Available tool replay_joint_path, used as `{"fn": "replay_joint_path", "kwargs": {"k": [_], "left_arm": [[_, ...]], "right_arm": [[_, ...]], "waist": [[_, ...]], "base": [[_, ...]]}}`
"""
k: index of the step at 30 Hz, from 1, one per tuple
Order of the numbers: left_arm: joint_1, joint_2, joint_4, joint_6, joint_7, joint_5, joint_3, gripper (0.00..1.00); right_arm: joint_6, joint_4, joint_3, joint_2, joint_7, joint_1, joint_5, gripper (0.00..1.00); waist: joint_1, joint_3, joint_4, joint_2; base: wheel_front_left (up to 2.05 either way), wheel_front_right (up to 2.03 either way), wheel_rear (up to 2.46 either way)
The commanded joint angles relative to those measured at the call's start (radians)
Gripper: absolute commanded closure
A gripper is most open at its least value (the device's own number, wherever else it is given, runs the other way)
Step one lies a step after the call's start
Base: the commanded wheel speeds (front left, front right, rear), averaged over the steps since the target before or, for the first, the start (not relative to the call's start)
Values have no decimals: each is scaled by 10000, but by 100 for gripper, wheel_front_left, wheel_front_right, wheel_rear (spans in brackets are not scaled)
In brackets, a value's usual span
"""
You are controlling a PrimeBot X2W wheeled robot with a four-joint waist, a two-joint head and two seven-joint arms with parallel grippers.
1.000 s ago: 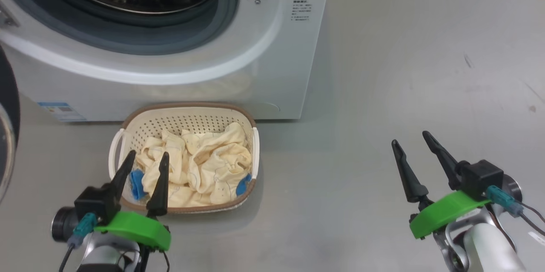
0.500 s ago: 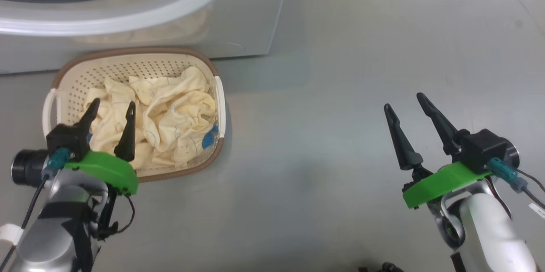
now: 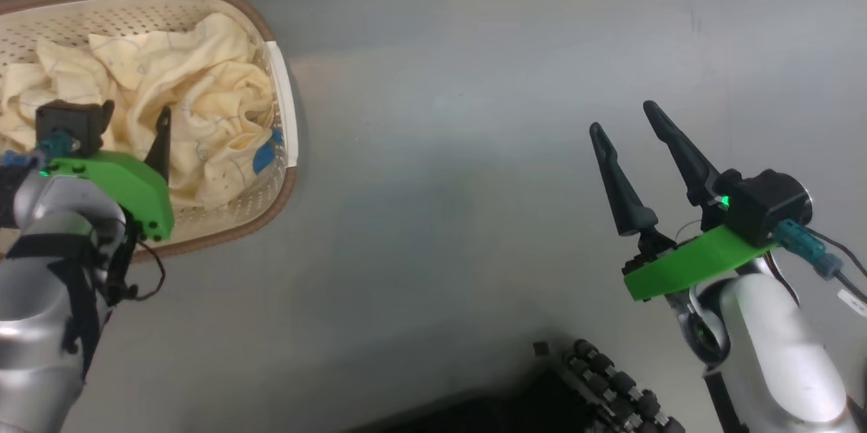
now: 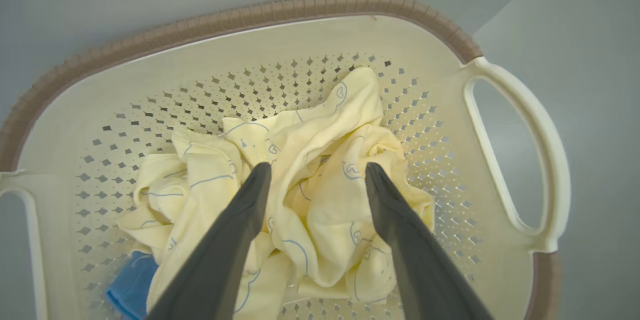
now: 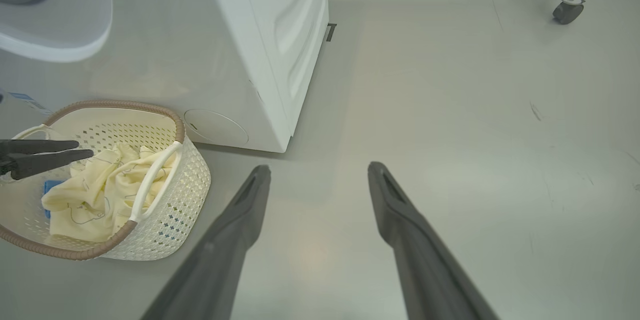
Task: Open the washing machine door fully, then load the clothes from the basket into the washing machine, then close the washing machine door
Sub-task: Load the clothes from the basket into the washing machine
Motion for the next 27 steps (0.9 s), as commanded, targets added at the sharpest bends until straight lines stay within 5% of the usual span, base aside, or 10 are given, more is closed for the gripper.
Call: {"fn": "replay_joint_path", "kwargs": {"k": [1, 19, 27], "left_arm": [[-82, 462, -50, 8, 59, -102, 235, 0], [-2425, 998, 1958, 6, 1361, -1377, -1871, 0], [-2886, 673, 2858, 6, 2001, -1548, -2535, 0]], "right_arm": [[-29, -275, 181, -26, -66, 114, 136, 0], [-29, -534, 500, -26, -66, -179, 697, 0], [-29, -552, 544, -26, -66, -115, 744, 0]], "waist": [[-2, 331, -276, 1], [-2, 1419, -894, 1], [-2, 1531, -966, 1]], "base": [[0, 0, 0], [0, 0, 0], [0, 0, 0]]}}
